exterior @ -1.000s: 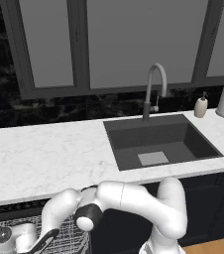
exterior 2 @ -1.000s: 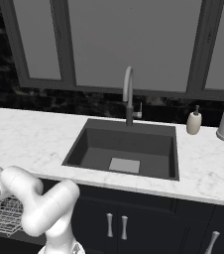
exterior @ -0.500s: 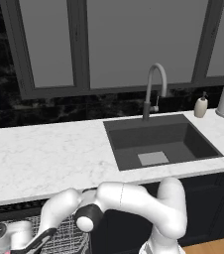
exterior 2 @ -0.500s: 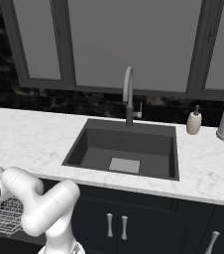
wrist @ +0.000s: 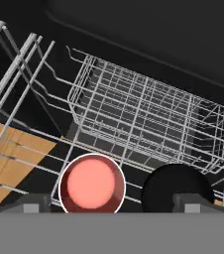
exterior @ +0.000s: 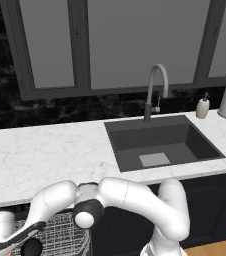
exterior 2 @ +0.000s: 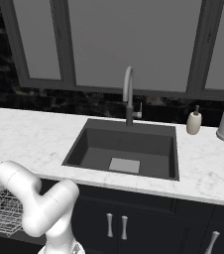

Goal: Pick up the cup and bowl from the counter, place them in the dishwasher, and close the dishwasher door.

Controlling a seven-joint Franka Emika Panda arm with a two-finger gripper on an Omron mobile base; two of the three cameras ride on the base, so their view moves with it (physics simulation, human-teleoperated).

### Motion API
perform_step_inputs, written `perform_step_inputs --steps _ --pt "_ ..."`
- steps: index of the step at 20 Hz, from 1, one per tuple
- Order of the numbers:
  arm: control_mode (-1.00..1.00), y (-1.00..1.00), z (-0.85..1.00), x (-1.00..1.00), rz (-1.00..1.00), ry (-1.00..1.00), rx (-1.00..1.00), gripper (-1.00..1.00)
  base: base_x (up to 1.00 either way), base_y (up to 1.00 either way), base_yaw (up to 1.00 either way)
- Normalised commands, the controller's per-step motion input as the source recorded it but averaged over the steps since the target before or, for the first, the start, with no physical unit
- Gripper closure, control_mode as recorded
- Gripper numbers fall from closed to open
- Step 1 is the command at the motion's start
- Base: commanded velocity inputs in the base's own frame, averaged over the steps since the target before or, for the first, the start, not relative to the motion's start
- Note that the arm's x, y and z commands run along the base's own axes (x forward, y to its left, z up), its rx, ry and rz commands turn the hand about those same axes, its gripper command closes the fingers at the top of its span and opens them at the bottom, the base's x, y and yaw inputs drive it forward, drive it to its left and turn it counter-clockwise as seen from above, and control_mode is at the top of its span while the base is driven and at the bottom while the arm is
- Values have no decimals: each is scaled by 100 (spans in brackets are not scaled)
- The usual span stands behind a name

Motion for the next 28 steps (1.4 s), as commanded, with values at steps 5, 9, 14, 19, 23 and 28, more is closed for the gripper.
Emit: perform_step_inputs --steps 5,9,14,19,23,28 --pt "-100 -22 100 -11 8 -2 0 -100 0 0 0" --pt "-100 -41 100 0 11 0 1 -100 0 0 0" --pt "-100 -98 33 0 11 -10 6 -100 0 0 0" --pt "-100 -99 30 -6 2 -6 7 -100 0 0 0" --pt "-100 -45 79 0 2 -5 7 -100 0 0 0" --pt "-100 -15 23 -4 1 0 8 -100 0 0 0"
